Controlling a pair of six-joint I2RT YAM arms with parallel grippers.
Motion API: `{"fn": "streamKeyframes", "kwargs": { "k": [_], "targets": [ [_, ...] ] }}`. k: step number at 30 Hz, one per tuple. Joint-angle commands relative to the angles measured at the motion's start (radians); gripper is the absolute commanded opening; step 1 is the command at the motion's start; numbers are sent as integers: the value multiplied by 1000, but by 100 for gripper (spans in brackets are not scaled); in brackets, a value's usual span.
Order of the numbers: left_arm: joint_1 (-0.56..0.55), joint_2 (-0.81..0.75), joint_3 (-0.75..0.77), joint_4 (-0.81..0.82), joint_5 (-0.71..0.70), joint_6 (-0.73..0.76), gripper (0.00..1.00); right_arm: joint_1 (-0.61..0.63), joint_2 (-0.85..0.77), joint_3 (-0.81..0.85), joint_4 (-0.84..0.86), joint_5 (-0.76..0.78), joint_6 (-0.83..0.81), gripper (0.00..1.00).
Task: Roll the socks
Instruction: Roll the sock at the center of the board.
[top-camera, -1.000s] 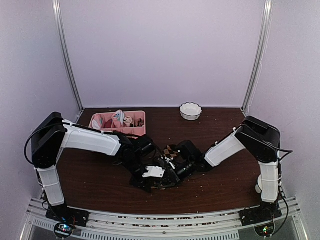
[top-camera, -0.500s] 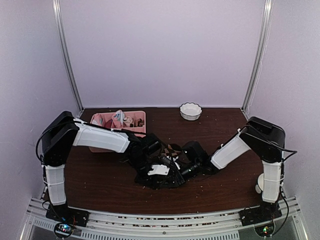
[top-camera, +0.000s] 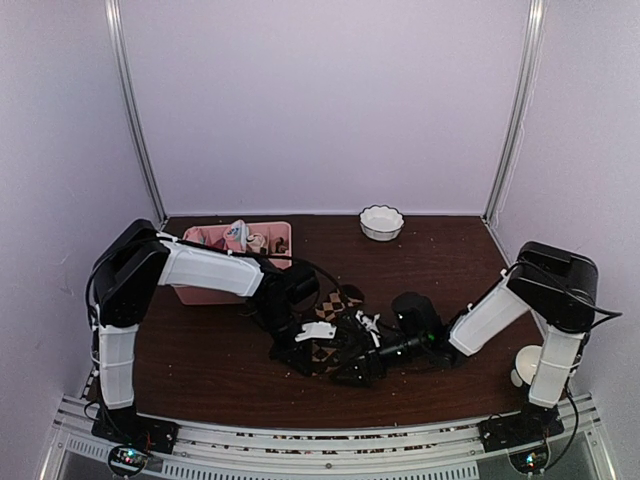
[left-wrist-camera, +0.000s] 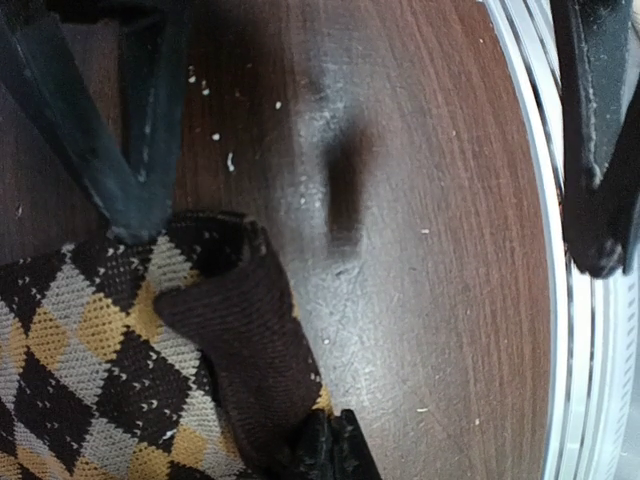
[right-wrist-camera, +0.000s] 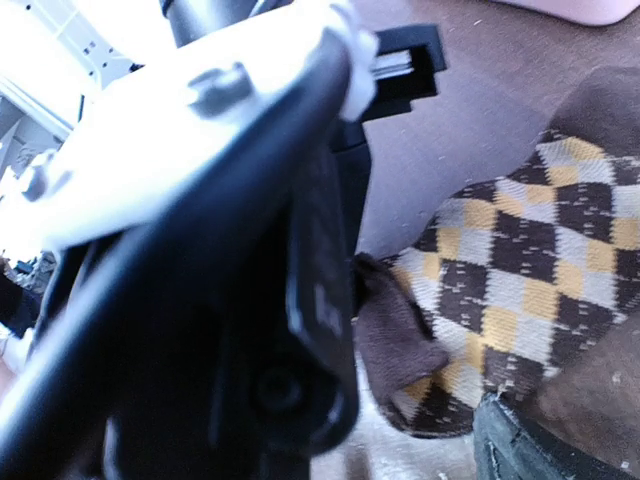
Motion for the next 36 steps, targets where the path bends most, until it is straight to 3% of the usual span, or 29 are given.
{"fn": "streamKeyframes", "kwargs": {
  "k": [1, 4, 6, 9, 12, 14, 16, 17, 22, 30, 36],
  "targets": [
    [8, 53, 3, -64, -54, -23, 0, -2, 41, -107, -153, 170, 44, 100],
    [12, 65, 24, -92, -35, -15, 0, 7, -40, -197, -32, 270, 80, 100],
    [18, 68, 35, -121, -4, 0, 0, 33, -138, -267, 18, 450, 76, 100],
    [29, 66, 41, -166, 27, 44, 0, 61, -307, -321, -46, 705, 91, 100],
    [42, 63, 50, -202, 40, 67, 0, 33, -394, -321, -115, 958, 294, 100],
    [52, 66, 61, -225, 61, 77, 0, -17, -396, -357, -27, 959, 368, 100],
    [63, 69, 71, -244, 80, 79, 0, -44, -356, -372, 159, 835, 250, 100],
    [68, 71, 76, -253, 91, 79, 0, -26, -351, -357, 165, 817, 188, 100],
    [79, 107, 123, -326, 131, 113, 0, 215, -320, -338, 230, 843, -296, 85],
    [80, 161, 201, -402, 163, 141, 0, 471, -219, -120, -71, 935, -732, 71],
    [80, 208, 256, -450, 163, 152, 0, 485, -95, 20, -141, 932, -938, 63]
  ]
}}
